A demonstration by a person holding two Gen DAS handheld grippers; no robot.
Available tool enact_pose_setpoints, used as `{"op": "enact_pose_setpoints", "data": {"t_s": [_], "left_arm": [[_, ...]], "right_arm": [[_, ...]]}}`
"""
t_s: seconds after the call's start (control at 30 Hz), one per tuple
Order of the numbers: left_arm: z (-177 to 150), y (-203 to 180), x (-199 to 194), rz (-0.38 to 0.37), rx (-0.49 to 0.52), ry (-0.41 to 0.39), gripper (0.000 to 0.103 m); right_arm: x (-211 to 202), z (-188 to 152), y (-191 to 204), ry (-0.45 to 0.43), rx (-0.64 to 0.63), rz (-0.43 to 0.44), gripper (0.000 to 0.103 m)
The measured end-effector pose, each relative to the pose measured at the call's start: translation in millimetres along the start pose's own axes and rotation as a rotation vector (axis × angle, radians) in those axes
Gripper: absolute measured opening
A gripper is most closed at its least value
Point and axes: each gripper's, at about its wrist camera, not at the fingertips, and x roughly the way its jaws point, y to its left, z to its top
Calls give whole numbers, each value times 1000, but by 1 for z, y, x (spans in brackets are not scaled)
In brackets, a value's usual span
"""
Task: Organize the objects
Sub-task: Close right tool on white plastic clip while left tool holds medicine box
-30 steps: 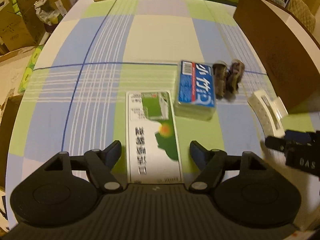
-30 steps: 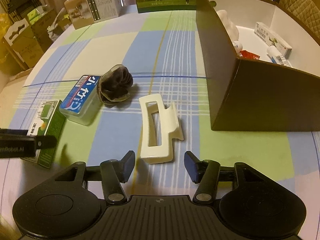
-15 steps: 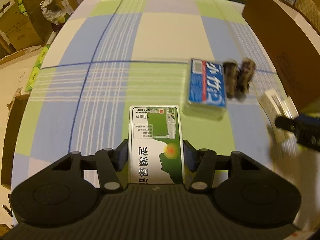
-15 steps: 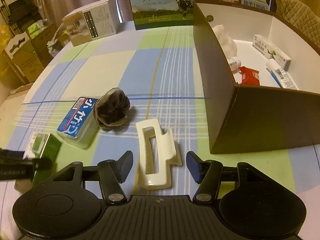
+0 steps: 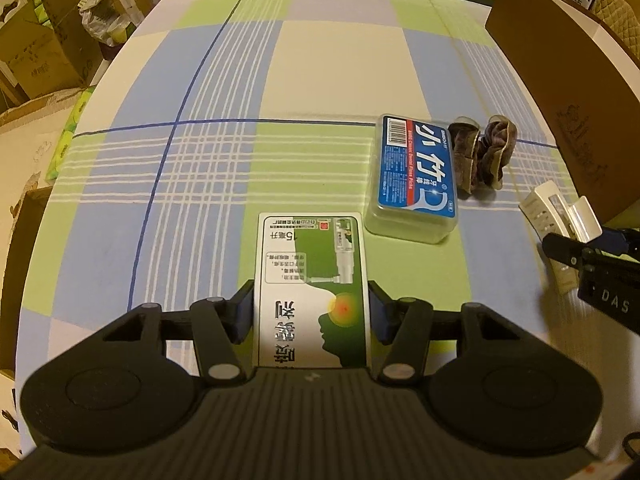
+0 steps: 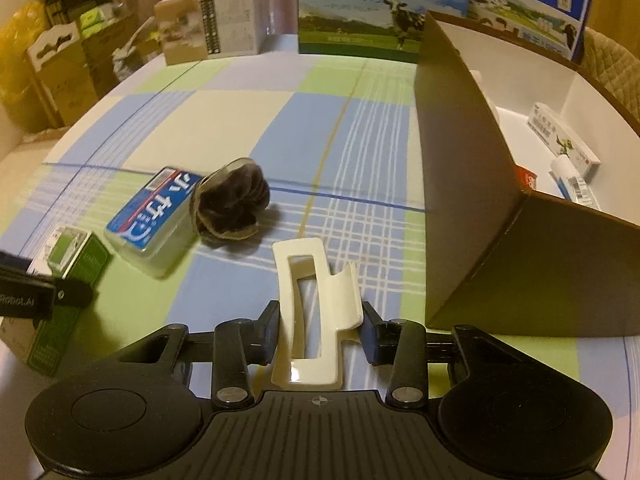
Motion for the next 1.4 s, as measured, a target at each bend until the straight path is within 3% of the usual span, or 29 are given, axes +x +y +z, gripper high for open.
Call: {"op": "enact_pose_setpoints", "data": {"t_s": [0.63,0.87,1.4], "left_arm": [[1,-5,2,14,39,-14,51],[-1,-6,0,16,49,-9,51],[-5,-2,-35,-27,11,-79,51]], "right_arm": [[-3,-1,6,33,-25,20,37],[-5,0,6,46,-3,66,37],[-29,5,7,16,19,134,37]]}}
